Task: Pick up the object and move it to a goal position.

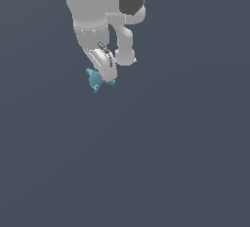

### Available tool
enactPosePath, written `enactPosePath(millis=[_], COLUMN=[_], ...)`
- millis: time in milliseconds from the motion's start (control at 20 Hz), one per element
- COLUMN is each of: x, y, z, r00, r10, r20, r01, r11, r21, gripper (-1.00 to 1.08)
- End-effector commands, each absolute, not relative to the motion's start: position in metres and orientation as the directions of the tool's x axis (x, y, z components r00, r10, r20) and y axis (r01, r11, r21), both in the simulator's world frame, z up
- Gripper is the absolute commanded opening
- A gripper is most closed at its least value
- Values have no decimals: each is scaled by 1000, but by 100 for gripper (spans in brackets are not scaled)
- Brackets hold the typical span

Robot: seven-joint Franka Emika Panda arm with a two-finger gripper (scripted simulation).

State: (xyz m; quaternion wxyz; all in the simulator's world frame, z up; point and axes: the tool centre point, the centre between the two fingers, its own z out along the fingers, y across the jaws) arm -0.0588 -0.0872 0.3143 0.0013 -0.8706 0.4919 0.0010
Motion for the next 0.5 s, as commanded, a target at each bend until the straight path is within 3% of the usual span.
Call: enactPosePath(millis=[0, 450], x=[-74, -120], y=[-91, -101], z=[338, 410], r00=[516, 515], r10=[-857, -857], r20=[-2, 0], r01=[-857, -857], r11=[-516, -515], r21=[-1, 0], gripper=[-100, -100])
